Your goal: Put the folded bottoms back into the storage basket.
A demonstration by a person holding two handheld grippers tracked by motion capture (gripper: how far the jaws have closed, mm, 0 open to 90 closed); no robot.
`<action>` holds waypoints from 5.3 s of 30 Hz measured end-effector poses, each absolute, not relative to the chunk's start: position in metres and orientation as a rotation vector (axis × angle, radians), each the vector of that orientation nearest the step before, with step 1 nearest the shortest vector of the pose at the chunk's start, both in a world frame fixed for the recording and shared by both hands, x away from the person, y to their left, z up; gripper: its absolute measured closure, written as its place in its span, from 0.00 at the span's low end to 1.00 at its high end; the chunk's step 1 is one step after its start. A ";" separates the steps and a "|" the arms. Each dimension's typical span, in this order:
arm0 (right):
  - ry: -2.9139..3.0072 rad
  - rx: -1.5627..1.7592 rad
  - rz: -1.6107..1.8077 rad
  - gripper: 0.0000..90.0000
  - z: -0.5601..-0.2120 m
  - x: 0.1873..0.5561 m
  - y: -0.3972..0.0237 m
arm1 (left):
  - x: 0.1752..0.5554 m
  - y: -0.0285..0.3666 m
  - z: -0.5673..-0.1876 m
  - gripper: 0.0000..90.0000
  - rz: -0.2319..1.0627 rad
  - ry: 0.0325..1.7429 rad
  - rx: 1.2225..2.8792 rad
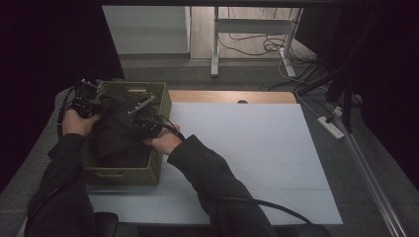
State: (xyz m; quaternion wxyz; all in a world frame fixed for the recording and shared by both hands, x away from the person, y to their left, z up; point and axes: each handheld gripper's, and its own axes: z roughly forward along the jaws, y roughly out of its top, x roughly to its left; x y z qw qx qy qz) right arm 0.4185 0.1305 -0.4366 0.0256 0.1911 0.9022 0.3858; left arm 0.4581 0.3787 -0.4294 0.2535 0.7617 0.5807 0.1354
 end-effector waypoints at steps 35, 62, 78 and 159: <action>2.685 0.556 1.327 0.42 -0.408 0.423 0.064 | 0.481 0.373 -0.445 0.30 0.392 1.712 2.016; 2.686 0.559 1.312 0.40 -0.397 0.426 0.010 | 0.506 0.364 -0.483 0.88 0.325 1.890 2.127; 2.713 0.601 1.353 0.40 -0.409 0.432 -0.014 | 0.491 0.361 -0.467 0.73 0.280 1.766 2.019; 2.675 0.666 1.209 0.00 -0.470 0.386 -0.129 | 0.239 0.261 -0.444 0.00 0.288 1.065 1.952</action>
